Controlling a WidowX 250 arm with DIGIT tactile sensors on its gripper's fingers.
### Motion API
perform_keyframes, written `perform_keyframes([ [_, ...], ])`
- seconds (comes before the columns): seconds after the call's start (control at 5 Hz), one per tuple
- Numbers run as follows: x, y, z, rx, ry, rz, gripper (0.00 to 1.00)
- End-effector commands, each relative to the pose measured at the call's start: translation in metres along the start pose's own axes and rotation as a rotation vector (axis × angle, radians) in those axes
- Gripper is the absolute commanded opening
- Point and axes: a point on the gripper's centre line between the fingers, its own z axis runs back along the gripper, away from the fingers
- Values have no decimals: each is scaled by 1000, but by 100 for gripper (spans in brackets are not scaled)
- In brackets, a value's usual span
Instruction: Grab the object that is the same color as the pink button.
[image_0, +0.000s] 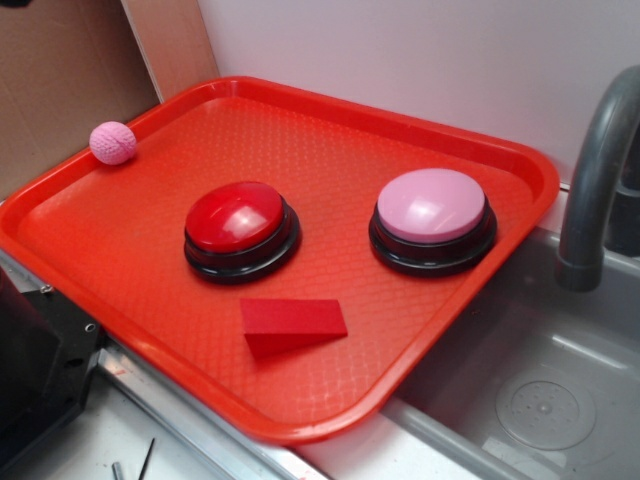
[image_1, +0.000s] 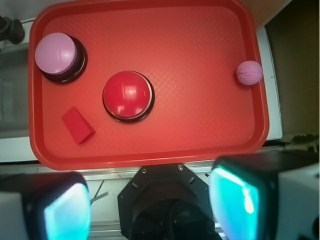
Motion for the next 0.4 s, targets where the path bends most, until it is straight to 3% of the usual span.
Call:
perform_keyframes([
  [0.0, 0, 0, 0, 0, 0, 0, 100],
  [0.2, 42, 41, -38, 52, 99, 232, 100],
])
